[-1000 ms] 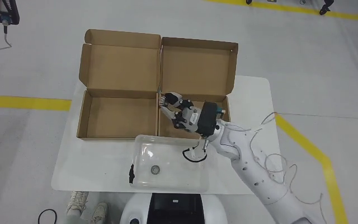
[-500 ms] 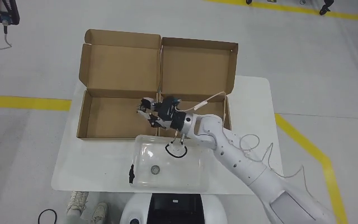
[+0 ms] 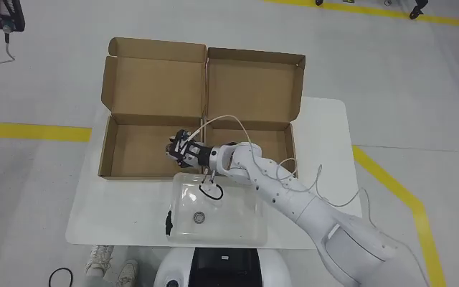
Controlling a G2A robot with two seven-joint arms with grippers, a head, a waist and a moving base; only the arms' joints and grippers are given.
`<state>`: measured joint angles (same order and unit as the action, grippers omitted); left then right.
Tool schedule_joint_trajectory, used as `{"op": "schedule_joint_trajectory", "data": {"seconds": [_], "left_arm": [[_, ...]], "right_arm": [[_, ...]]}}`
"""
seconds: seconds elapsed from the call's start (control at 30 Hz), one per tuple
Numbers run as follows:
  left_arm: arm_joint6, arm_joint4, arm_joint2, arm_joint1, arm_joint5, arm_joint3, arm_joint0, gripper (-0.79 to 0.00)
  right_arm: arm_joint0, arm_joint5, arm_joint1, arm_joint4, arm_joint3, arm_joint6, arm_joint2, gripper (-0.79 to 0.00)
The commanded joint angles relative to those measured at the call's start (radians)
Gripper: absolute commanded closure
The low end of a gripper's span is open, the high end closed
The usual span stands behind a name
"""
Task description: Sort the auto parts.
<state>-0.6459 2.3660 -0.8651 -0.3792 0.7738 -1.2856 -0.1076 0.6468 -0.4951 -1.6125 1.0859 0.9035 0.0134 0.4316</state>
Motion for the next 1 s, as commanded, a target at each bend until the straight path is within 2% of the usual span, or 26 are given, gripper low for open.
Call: {"op": "schedule_joint_trajectory", "data": {"seconds": [0.0, 0.27, 0.43, 0.53, 0.57, 0.6, 0.8, 0.97], "left_arm": [[0.000, 0.000, 0.000, 0.000, 0.000, 0.000, 0.000, -0.785], [0.000, 0.000, 0.000, 0.000, 0.000, 0.000, 0.000, -0.785], [0.000, 0.000, 0.000, 0.000, 0.000, 0.000, 0.000, -0.785], [0.000, 0.000, 0.000, 0.000, 0.000, 0.000, 0.000, -0.785], [0.000, 0.000, 0.000, 0.000, 0.000, 0.000, 0.000, -0.785], [0.000, 0.000, 0.000, 0.000, 0.000, 0.000, 0.000, -0.785], [0.000, 0.000, 0.000, 0.000, 0.000, 0.000, 0.000, -0.785], [0.000, 0.000, 0.000, 0.000, 0.000, 0.000, 0.000, -0.785]], "right_arm": [[-0.007, 0.000, -0.013, 0.000, -0.023, -0.014, -0.006, 0.000], [-0.033, -0.021, -0.053, 0.008, -0.075, -0.068, -0.017, 0.000], [-0.039, -0.026, -0.074, 0.016, -0.104, -0.089, -0.022, -0.123], [-0.045, -0.026, -0.086, 0.025, -0.118, -0.098, -0.024, -0.215], [-0.046, -0.026, -0.089, 0.028, -0.123, -0.100, -0.024, -0.286], [-0.047, -0.025, -0.092, 0.030, -0.126, -0.102, -0.023, -0.305], [-0.050, -0.028, -0.102, 0.042, -0.132, -0.090, -0.009, -0.354], [-0.049, -0.042, -0.097, 0.065, -0.095, -0.073, 0.012, -0.363]]}}
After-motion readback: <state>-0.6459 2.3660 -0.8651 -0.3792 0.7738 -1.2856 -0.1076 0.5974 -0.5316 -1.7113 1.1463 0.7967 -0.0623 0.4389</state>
